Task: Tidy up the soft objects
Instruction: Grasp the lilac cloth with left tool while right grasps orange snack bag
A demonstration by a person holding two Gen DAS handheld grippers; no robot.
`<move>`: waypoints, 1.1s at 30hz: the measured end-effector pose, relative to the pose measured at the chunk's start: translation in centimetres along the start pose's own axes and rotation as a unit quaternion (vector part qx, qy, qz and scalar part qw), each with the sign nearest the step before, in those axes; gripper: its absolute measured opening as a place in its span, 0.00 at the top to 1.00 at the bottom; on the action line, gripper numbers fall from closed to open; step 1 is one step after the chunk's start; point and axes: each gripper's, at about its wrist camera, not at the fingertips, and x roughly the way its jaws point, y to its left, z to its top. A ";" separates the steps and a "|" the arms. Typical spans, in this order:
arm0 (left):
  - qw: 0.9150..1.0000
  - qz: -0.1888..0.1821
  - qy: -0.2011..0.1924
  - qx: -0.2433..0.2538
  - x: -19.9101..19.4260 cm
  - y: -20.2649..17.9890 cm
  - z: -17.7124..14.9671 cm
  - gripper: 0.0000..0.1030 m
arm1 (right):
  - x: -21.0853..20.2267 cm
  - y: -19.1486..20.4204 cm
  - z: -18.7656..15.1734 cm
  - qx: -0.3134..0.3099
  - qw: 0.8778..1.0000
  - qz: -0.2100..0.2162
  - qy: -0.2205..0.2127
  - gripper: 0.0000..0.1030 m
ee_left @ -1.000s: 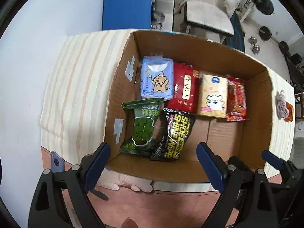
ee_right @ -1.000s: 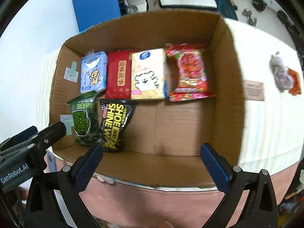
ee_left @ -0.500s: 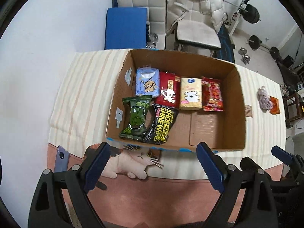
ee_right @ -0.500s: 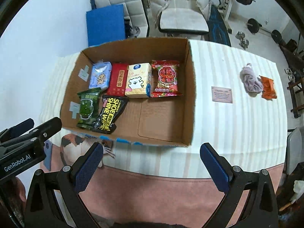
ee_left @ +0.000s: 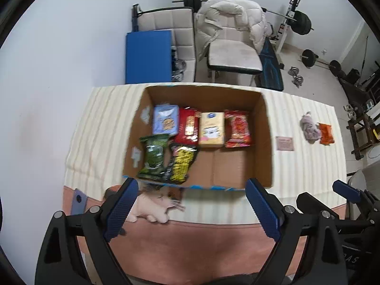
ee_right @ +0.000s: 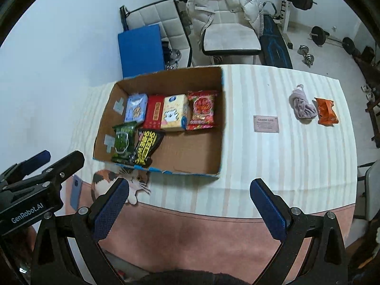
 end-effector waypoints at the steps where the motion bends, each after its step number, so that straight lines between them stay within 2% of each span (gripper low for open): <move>1: 1.000 -0.005 0.000 0.001 0.1 -0.7 0.3 0.10 | -0.4 -1.1 0.3 0.007 1.000 0.003 -0.003 0.00; 4: 1.000 -0.029 0.005 0.012 0.9 -4.6 2.1 0.10 | -1.6 -5.1 1.3 0.033 0.999 0.001 -0.009 0.00; 8: 0.996 -0.077 0.033 0.038 3.8 -11.7 5.2 0.10 | -2.8 -12.0 3.0 0.076 0.996 -0.031 -0.018 0.00; 11: 0.990 -0.119 0.060 0.054 6.7 -17.5 7.4 0.10 | -3.2 -18.4 4.5 0.111 0.992 -0.063 -0.020 0.00; 14: 0.984 -0.137 0.083 0.077 9.4 -23.0 9.4 0.10 | -2.8 -24.0 5.9 0.135 0.987 -0.086 -0.015 0.00; 19: 0.975 -0.138 0.132 0.112 15.1 -31.4 12.3 0.10 | -0.4 -31.9 8.7 0.154 0.981 -0.116 0.006 0.00; 23: 0.966 -0.141 0.182 0.116 20.1 -35.4 13.9 0.10 | 3.0 -36.8 11.3 0.160 0.980 -0.113 0.026 0.00; 26: 0.960 -0.138 0.221 0.104 24.5 -37.7 14.7 0.12 | 6.4 -39.5 13.2 0.158 0.981 -0.105 0.050 0.00; 29: 0.953 -0.132 0.258 0.094 28.8 -38.9 14.9 0.20 | 10.4 -41.9 14.7 0.152 0.980 -0.103 0.082 0.00; 33: 0.948 -0.113 0.285 0.087 33.0 -40.3 14.7 0.20 | 14.6 -43.6 15.5 0.148 0.977 -0.095 0.117 0.00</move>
